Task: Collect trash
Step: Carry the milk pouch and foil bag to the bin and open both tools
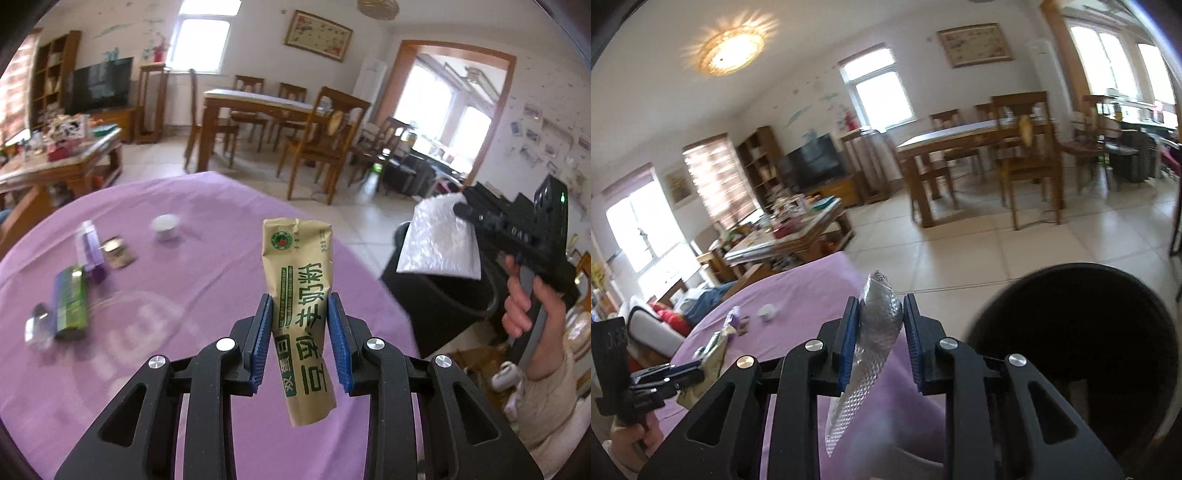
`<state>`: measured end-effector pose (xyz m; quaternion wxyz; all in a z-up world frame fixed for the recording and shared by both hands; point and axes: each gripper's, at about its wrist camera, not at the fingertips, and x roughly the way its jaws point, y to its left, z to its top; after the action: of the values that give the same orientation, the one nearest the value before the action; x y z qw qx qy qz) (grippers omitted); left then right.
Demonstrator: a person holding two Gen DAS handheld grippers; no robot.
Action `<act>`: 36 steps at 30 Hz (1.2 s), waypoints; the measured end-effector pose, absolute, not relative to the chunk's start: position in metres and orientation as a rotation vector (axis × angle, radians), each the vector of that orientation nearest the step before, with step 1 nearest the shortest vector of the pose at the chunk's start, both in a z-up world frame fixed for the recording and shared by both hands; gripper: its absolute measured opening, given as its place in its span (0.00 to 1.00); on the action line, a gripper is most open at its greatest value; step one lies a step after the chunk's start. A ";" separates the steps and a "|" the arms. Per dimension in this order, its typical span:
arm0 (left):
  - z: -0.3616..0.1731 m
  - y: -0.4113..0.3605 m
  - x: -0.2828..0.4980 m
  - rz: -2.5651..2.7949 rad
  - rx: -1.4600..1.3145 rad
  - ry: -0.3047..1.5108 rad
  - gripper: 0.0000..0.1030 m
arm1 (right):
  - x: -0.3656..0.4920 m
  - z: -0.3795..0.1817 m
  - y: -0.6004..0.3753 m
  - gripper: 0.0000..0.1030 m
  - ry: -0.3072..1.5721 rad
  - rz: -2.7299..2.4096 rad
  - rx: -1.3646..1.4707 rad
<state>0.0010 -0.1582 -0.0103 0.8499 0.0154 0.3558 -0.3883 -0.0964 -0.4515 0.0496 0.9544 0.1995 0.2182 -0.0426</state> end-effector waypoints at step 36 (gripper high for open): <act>-0.071 -0.494 -0.053 -1.205 0.217 0.772 0.30 | -0.188 -0.005 -0.587 0.23 0.401 -0.483 0.547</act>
<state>-0.0526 -0.4939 -0.0713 0.7495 0.0994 0.3530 -0.5512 -0.1884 -0.5873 -0.0049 0.9146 0.2655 0.1949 -0.2346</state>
